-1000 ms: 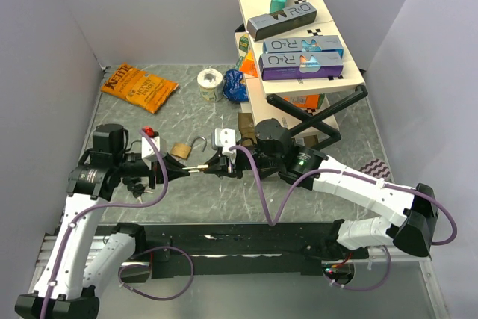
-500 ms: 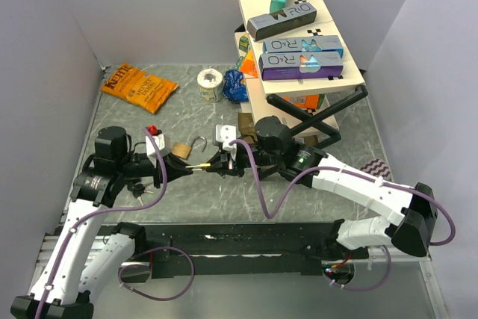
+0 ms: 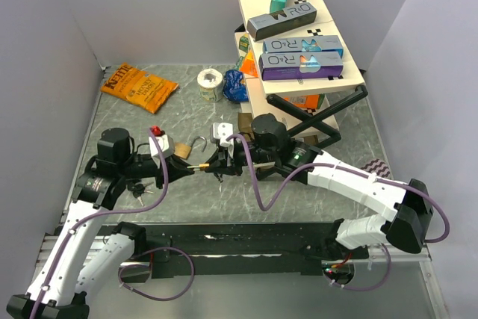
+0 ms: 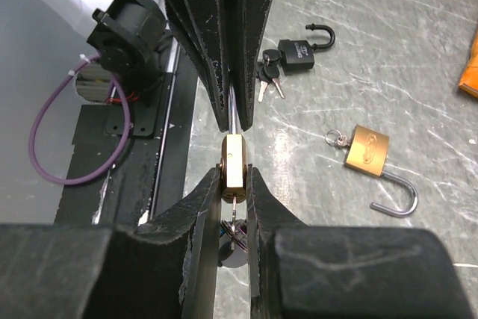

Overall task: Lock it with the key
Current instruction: Lock the lock.

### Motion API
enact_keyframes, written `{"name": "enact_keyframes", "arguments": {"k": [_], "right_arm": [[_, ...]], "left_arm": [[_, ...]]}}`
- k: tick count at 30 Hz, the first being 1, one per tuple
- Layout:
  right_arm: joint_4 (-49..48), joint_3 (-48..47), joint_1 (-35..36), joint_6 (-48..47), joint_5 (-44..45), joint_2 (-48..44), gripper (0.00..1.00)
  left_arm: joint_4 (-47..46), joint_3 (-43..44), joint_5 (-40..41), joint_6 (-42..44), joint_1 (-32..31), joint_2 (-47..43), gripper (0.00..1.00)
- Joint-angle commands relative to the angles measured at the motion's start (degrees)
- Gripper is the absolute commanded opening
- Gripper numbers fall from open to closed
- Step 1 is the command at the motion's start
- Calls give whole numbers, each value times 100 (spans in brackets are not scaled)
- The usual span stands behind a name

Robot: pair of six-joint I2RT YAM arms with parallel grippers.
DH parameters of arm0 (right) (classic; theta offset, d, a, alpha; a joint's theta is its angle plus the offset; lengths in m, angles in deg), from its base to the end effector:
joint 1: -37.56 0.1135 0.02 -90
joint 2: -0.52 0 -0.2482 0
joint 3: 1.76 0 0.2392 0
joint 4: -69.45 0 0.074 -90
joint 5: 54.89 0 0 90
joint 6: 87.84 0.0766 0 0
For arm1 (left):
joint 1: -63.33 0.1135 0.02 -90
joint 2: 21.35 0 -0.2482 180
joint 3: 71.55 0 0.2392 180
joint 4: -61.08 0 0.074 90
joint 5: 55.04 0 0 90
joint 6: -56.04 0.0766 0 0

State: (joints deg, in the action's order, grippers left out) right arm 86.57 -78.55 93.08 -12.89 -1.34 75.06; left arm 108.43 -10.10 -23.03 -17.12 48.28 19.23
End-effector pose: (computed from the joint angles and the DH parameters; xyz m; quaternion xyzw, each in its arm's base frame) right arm 0.1459 0.2928 0.3273 -0.5906 0.5044 0.4329 0.4576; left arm 0.1353 -0.1036 0.3091 0.4496 0.6450 -0.4049 0.4668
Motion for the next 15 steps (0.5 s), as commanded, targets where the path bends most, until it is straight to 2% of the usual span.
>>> {"name": "enact_keyframes", "arguments": {"k": [1, 6, 9, 10, 12, 13, 15], "right_arm": [[-1121, -322, 441, 2, -908, 342, 0], [-542, -243, 433, -331, -680, 87, 0], [-77, -190, 433, -543, -390, -98, 11], [73, -181, 424, -560, -320, -133, 22], [503, -190, 406, -709, -153, -229, 35], [619, -181, 389, -745, -109, -299, 50], [908, -164, 371, -833, 23, -370, 58]], "left_arm": [[-1217, 125, -458, -156, -314, 38, 1], [-576, 221, -212, 257, -314, 29, 1], [-242, 160, -124, 530, -314, -58, 1], [-180, 143, -89, 635, -314, -111, 1], [-144, 125, -45, 680, -314, -138, 1], [-118, 134, -45, 715, -306, -138, 1], [-65, 169, -54, 724, -306, -103, 1]]}}
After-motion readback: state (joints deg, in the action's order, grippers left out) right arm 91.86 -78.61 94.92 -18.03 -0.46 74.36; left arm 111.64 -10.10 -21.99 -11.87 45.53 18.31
